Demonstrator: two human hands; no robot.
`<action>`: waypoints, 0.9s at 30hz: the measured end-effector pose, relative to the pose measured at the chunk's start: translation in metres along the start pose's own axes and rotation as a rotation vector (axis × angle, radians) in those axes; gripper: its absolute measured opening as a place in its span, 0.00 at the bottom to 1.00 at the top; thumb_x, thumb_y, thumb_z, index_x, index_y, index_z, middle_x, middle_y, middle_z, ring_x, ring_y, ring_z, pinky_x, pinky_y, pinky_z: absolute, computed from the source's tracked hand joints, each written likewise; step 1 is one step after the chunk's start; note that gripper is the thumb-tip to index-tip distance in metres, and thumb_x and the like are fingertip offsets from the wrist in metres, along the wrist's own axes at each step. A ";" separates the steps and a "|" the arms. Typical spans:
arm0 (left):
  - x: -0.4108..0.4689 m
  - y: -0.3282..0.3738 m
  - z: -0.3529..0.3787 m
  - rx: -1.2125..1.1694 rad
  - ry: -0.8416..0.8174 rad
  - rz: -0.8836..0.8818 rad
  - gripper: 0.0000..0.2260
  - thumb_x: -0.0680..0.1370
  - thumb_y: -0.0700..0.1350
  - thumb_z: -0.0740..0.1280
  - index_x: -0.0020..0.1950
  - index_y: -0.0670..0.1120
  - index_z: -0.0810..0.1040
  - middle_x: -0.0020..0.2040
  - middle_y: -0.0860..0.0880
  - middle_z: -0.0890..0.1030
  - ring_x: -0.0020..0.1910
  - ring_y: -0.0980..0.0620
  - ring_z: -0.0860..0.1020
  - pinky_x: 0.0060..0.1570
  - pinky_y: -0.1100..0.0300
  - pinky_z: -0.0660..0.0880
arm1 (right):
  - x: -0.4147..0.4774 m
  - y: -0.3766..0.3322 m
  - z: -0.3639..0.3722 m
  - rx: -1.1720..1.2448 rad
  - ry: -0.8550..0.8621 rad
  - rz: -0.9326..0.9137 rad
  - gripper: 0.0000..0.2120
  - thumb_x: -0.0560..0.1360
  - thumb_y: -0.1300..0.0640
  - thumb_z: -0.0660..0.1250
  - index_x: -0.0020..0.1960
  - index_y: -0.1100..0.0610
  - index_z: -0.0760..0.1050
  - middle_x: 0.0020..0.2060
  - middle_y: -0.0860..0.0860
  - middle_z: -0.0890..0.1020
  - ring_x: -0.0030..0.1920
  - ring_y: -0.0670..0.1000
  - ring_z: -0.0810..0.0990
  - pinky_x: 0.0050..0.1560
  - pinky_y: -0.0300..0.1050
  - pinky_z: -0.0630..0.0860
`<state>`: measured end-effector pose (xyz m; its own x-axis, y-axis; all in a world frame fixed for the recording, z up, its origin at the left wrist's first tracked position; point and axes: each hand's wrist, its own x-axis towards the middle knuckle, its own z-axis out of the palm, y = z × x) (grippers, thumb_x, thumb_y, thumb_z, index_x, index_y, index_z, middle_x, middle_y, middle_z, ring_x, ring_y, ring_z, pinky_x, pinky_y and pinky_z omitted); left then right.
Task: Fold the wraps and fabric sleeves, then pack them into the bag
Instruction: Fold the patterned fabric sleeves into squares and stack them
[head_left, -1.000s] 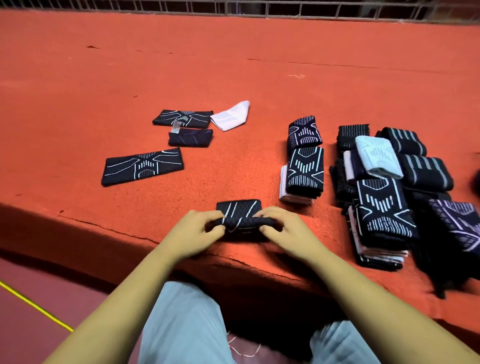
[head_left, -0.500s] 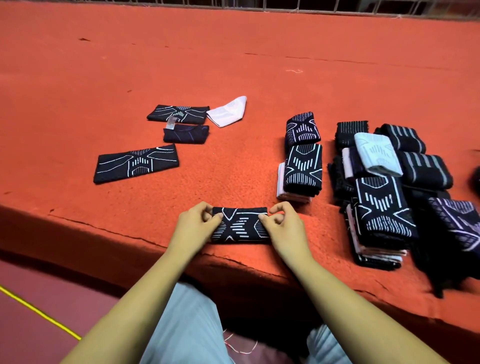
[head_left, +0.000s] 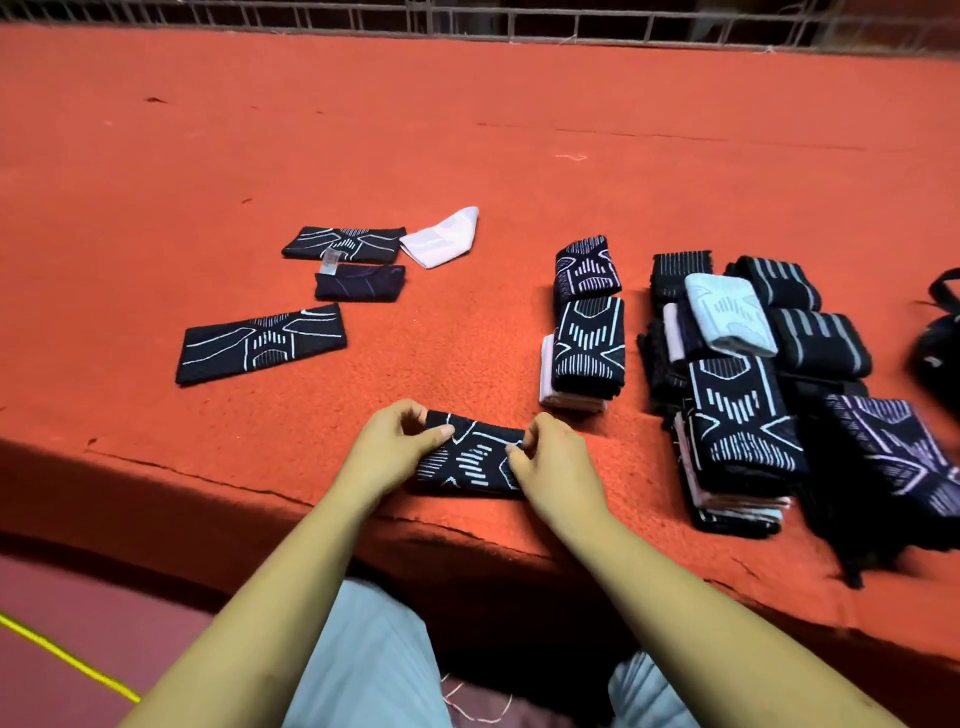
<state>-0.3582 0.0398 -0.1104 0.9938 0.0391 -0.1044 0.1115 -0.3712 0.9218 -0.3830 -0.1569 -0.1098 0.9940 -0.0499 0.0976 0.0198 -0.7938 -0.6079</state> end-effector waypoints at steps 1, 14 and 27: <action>-0.004 0.008 -0.002 -0.084 -0.031 0.044 0.08 0.76 0.39 0.73 0.46 0.40 0.74 0.37 0.46 0.78 0.35 0.51 0.76 0.33 0.60 0.71 | -0.002 -0.003 -0.008 -0.091 -0.018 -0.039 0.09 0.75 0.53 0.67 0.47 0.54 0.69 0.48 0.54 0.78 0.51 0.59 0.78 0.49 0.52 0.73; 0.004 0.167 -0.002 -0.166 -0.387 0.415 0.09 0.77 0.32 0.68 0.51 0.43 0.71 0.37 0.49 0.82 0.37 0.54 0.79 0.37 0.65 0.75 | 0.028 -0.034 -0.153 0.128 -0.319 -0.299 0.17 0.78 0.52 0.69 0.34 0.57 0.72 0.28 0.47 0.69 0.29 0.43 0.66 0.31 0.40 0.63; 0.043 0.241 0.143 -0.403 -0.432 0.207 0.09 0.79 0.40 0.69 0.58 0.40 0.79 0.52 0.43 0.85 0.48 0.47 0.84 0.44 0.54 0.82 | 0.058 0.053 -0.247 0.785 -0.013 0.098 0.09 0.75 0.52 0.73 0.41 0.57 0.80 0.38 0.58 0.77 0.38 0.54 0.75 0.39 0.48 0.75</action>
<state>-0.2892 -0.1807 0.0539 0.9136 -0.4057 0.0275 -0.0072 0.0516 0.9986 -0.3505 -0.3511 0.0583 0.9962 -0.0869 0.0083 -0.0027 -0.1260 -0.9920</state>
